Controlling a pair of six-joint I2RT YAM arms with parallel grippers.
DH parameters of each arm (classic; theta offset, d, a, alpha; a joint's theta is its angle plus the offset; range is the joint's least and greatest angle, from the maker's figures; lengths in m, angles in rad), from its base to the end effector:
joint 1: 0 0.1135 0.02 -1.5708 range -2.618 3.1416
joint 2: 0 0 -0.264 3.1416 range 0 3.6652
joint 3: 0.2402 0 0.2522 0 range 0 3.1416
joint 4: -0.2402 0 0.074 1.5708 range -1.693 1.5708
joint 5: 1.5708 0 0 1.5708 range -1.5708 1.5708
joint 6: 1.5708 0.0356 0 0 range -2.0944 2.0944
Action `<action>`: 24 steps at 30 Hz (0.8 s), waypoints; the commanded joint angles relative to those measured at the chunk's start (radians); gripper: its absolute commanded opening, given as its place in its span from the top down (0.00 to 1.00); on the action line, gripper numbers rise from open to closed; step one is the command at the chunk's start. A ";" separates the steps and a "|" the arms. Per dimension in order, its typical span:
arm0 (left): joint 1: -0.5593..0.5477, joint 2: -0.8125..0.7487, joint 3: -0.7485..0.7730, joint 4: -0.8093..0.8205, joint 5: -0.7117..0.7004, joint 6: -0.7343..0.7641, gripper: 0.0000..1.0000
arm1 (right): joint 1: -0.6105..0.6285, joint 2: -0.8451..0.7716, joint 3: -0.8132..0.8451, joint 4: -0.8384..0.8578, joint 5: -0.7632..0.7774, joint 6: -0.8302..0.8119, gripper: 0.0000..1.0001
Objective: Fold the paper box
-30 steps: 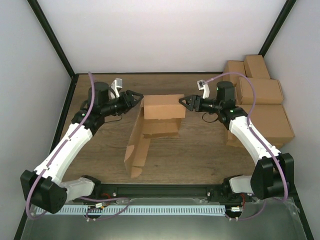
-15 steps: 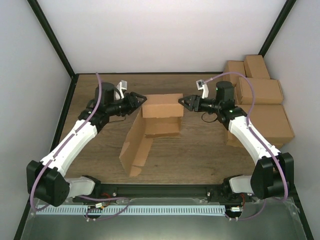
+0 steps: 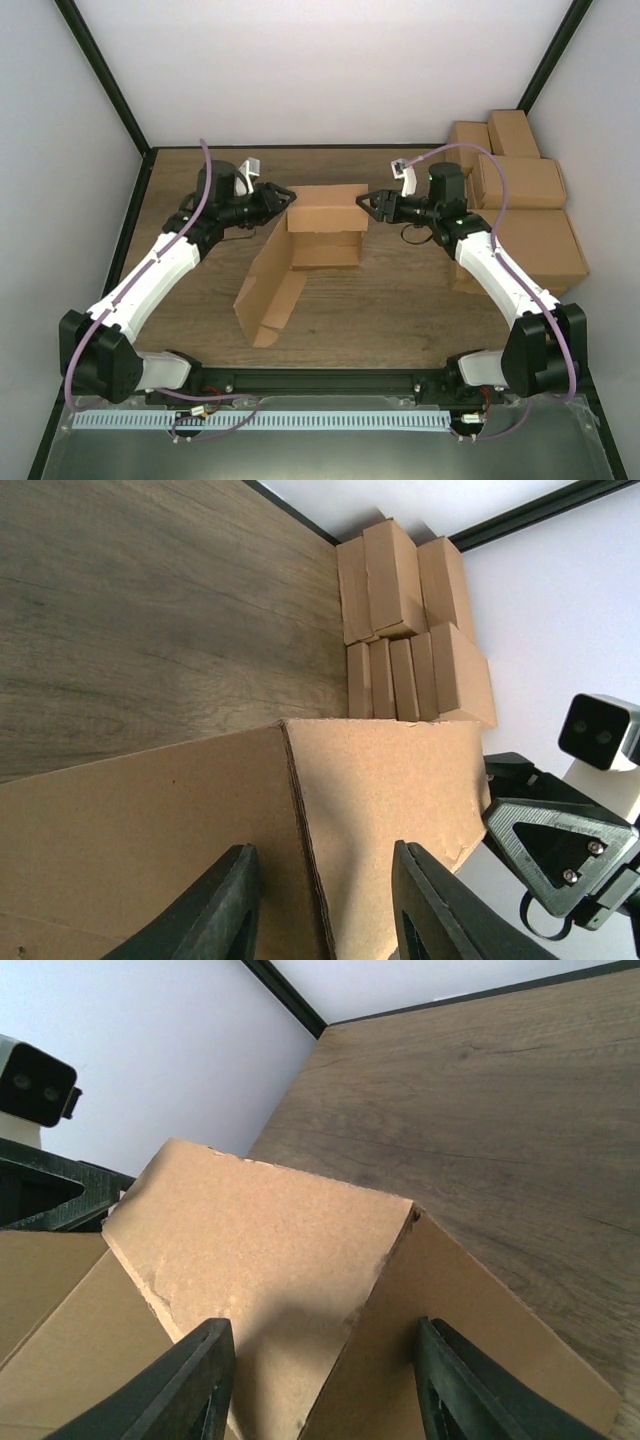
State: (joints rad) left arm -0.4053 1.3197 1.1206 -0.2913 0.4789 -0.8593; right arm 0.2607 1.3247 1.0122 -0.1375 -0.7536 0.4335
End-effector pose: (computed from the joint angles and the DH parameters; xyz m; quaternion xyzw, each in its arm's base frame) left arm 0.2688 -0.1332 0.3299 -0.0686 0.8392 -0.4594 0.2828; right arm 0.2809 0.1001 0.3078 -0.1269 0.8016 0.4612 0.3587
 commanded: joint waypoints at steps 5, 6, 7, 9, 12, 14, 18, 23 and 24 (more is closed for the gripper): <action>-0.027 0.043 0.049 -0.068 -0.011 0.082 0.62 | 0.031 0.021 0.047 -0.108 0.123 -0.139 0.45; -0.027 0.044 0.052 -0.071 -0.015 0.086 0.62 | 0.031 0.022 0.056 -0.114 0.126 -0.152 0.44; -0.027 0.045 0.053 -0.074 -0.019 0.090 0.62 | 0.032 0.022 0.061 -0.119 0.130 -0.163 0.42; -0.026 0.046 0.055 -0.079 -0.025 0.097 0.62 | 0.033 0.014 0.066 -0.119 0.149 -0.182 0.38; -0.027 0.053 0.068 -0.095 -0.031 0.109 0.62 | 0.033 -0.006 0.072 -0.104 0.175 -0.205 0.35; -0.026 0.057 0.076 -0.103 -0.033 0.115 0.62 | 0.032 -0.010 0.089 -0.108 0.180 -0.221 0.33; -0.027 0.061 0.083 -0.110 -0.033 0.122 0.62 | 0.032 -0.004 0.132 -0.135 0.204 -0.256 0.25; -0.027 0.061 0.081 -0.115 -0.039 0.128 0.63 | 0.032 -0.017 0.189 -0.145 0.238 -0.293 0.10; -0.027 0.061 0.081 -0.115 -0.040 0.128 0.62 | 0.033 -0.016 0.208 -0.151 0.244 -0.304 0.10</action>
State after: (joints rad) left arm -0.4267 1.3701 1.1858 -0.3813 0.4389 -0.7532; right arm 0.2852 1.3247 1.1236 -0.2649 -0.5522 0.1886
